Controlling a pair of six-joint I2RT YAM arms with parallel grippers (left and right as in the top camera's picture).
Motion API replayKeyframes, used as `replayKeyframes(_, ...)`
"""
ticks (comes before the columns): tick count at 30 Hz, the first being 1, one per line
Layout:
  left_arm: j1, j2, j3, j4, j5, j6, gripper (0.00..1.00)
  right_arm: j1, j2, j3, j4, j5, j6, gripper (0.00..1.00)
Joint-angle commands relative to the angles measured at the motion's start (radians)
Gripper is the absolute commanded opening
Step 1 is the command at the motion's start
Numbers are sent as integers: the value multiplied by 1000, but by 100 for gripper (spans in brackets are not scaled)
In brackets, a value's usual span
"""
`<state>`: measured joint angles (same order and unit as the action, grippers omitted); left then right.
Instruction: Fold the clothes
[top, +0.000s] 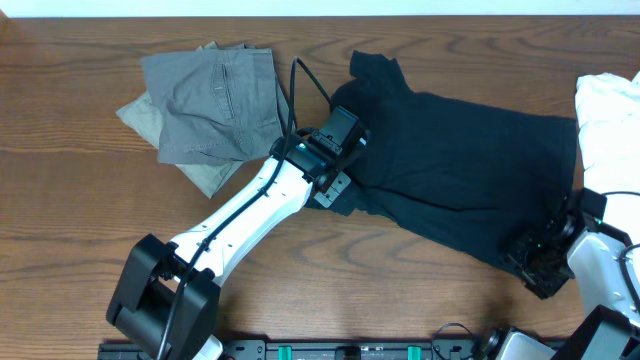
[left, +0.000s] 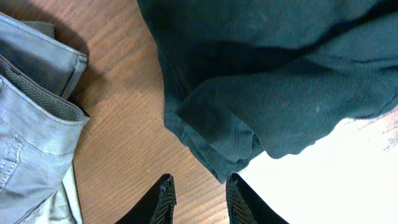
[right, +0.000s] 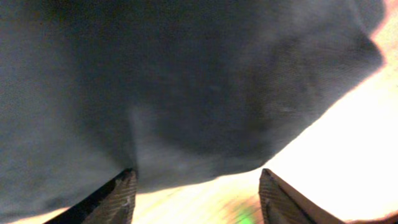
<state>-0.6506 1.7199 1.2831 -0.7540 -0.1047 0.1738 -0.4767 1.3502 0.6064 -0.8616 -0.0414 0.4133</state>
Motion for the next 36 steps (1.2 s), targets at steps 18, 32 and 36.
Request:
replayKeyframes(18,-18,13,-25,-45,177,19,40,-73,-20,58,-2,-24,-71,1)
replayKeyframes(32,-59,13,-36,-25,172,47,42,-135,-19,14,-7,31,-43,75)
replayKeyframes(36,-59,13,-36,-25,172,47,41,-155,-19,-47,83,30,-25,58)
